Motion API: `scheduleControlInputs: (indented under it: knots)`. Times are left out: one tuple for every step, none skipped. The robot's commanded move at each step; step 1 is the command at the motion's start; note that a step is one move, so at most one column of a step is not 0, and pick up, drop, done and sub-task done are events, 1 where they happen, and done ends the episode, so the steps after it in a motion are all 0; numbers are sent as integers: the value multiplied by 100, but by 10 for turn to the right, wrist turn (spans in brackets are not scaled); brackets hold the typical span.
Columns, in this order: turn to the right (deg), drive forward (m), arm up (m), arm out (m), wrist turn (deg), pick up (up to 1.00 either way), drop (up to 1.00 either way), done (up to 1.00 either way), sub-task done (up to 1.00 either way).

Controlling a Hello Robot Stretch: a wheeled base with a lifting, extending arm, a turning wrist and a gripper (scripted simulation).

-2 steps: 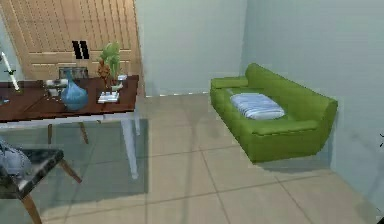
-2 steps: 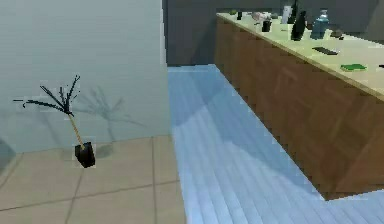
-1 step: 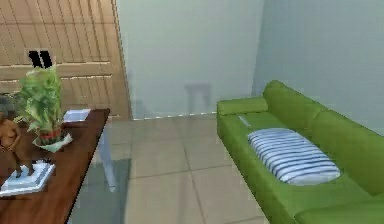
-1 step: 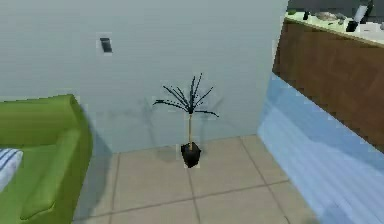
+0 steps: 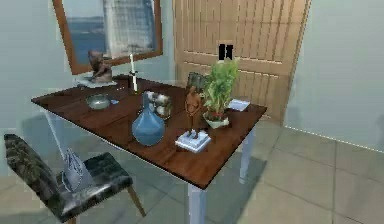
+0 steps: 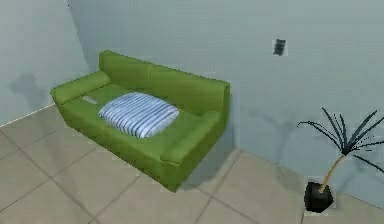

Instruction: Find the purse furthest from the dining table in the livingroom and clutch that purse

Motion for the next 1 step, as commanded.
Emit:
scheduleControlInputs:
  knots:
    - [-450,0,0,0,0,0,0,0,0]
